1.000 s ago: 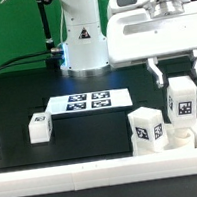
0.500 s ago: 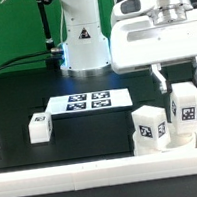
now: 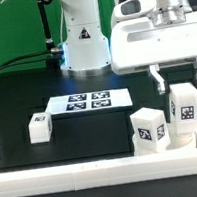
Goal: Assemble stool
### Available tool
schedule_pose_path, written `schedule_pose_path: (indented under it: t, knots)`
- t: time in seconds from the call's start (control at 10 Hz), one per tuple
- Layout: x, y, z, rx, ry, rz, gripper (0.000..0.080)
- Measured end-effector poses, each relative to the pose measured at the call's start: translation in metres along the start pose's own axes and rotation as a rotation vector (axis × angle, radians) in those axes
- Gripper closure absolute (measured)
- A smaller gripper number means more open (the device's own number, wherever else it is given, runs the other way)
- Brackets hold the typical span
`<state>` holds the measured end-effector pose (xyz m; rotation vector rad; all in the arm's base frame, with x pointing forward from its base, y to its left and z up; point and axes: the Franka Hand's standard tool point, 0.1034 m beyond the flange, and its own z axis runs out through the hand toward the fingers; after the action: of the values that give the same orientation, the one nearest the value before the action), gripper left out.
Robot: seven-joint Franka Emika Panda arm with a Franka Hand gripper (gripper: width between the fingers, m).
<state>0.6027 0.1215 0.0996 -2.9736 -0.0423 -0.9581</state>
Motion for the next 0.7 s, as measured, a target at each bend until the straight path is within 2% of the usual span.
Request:
schedule_pose_path:
  t: [0.1,0.2,0.3,0.7]
  knots:
    - [0.0,0.0001,0.0,0.0,0.0,-0.001,0.0248]
    - [-0.0002,0.0001,0.0001,0.0,-0.001,-0.004,0.0248]
    - [-0.0003,0.0001,0.0002,0.0,-0.001,-0.006,0.0171]
    - [-0.0004,0.0002,0.0002,-0.001,-0.001,-0.017,0.0151]
